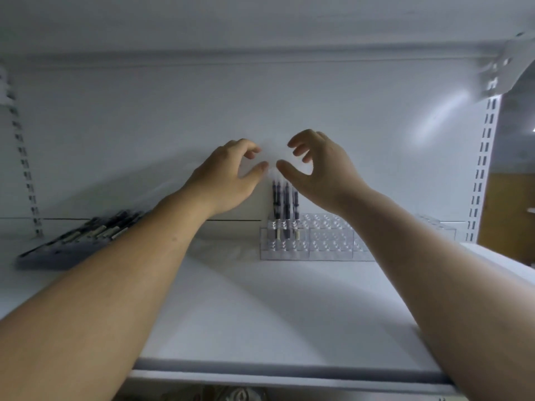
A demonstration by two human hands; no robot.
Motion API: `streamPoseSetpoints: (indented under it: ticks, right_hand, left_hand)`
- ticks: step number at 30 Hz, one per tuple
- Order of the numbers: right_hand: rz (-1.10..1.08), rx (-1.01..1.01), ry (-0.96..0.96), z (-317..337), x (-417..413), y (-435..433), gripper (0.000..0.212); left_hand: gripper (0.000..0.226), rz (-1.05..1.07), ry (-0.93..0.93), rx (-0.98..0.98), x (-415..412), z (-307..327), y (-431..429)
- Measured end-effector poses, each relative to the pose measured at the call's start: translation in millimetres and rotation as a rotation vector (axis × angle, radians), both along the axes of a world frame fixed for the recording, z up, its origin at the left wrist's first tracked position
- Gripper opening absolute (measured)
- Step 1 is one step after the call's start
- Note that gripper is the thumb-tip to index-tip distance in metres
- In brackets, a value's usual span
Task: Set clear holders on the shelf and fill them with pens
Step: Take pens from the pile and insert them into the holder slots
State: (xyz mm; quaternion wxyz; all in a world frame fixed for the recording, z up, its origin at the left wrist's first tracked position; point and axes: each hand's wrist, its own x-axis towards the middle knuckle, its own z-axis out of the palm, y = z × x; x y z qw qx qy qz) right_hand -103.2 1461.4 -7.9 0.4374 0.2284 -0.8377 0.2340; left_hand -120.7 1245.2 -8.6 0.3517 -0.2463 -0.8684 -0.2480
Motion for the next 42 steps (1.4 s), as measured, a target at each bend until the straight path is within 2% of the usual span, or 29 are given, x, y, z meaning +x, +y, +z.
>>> streamPoseSetpoints:
  ticks: [3,6,14,18,21,25,33,39,42]
  right_hand:
    - [0.035,0.041,0.038,1,7,-17,0.046]
    - [0.063,0.125,-0.004,-1,12,-33,0.048]
    - [0.183,0.358,-0.059,-17,29,-96,0.052]
    - [0.212,0.451,-0.07,-23,33,-106,0.05]
    - [0.223,0.455,-0.092,-25,34,-101,0.046]
    - [0.217,0.444,-0.103,-25,33,-93,0.041]
    - [0.223,0.433,-0.126,-27,25,-87,0.032]
    - [0.25,0.433,-0.132,-27,20,-86,0.02]
    - [0.257,0.432,-0.152,-26,21,-84,0.02]
  left_hand:
    - [0.046,0.123,-0.014,-0.024,8,11,-14]
    - [0.048,0.226,-0.091,-0.062,19,15,-34]
    - [0.071,0.477,-0.391,-0.22,56,-17,-99]
    - [0.053,0.552,-0.498,-0.345,72,-23,-109]
    - [0.047,0.625,-0.477,-0.401,74,-25,-110]
    - [0.053,0.689,-0.438,-0.399,67,-19,-112]
    - [0.053,0.753,-0.564,-0.411,55,-9,-112]
    - [0.025,0.766,-0.619,-0.435,52,-9,-108]
    - [0.02,0.771,-0.584,-0.503,54,-11,-104]
